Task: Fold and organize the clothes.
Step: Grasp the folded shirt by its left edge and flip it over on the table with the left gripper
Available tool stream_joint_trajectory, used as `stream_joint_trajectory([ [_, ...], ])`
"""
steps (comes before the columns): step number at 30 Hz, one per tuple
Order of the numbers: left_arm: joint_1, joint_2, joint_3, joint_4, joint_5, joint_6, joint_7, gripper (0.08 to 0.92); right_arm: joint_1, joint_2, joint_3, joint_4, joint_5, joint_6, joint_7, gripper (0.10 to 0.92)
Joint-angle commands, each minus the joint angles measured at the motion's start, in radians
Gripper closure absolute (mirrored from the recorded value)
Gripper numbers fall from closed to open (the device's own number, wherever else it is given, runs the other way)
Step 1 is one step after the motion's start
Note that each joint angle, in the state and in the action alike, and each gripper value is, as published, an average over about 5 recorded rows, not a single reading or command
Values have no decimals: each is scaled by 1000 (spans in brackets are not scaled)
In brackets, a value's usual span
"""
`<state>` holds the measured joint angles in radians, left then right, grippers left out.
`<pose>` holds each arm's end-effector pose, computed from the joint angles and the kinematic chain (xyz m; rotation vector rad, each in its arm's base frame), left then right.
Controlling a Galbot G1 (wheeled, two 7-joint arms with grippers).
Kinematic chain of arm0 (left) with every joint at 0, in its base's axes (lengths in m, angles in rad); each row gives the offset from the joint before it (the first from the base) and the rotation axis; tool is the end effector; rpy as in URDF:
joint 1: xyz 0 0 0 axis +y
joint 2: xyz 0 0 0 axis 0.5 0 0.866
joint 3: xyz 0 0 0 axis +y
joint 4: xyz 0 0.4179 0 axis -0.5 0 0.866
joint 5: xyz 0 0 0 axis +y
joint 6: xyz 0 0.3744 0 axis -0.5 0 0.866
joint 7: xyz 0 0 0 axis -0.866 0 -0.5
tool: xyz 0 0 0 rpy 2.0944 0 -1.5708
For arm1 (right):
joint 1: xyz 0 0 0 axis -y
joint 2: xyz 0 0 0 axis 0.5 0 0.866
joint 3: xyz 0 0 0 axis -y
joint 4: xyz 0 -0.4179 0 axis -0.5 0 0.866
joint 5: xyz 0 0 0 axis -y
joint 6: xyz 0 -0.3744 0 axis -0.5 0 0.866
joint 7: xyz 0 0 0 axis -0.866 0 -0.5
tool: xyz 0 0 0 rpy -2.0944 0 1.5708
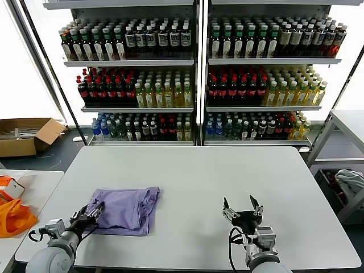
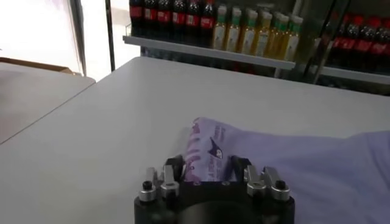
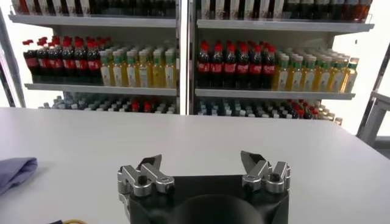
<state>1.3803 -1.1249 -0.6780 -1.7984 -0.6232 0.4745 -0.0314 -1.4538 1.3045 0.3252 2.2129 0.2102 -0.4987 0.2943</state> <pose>0.2501 0.1944 -0.3793 0.0480 -2.5995 0.2034 0.1899 0.0060 -0.3022 0.0600 -2.8255 0.0747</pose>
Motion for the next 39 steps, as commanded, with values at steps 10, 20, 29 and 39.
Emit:
stream_joint_trajectory([
  [10,16,-16,-2,-12,-5,-21,14,739,8,-1,-1,-8,1,-1,3,203],
  [20,19,53,-152,-46,-22,-31,23,890,20,-5,5,-12,10,-1,6,203],
  [29,17,312,-409,-45,40,-44,80,890,25,-17,9,-20,24,0,6,203],
  [39,8,298,-279,-270,261,-37,109,890,5,-11,17,-29,23,8,6,203],
])
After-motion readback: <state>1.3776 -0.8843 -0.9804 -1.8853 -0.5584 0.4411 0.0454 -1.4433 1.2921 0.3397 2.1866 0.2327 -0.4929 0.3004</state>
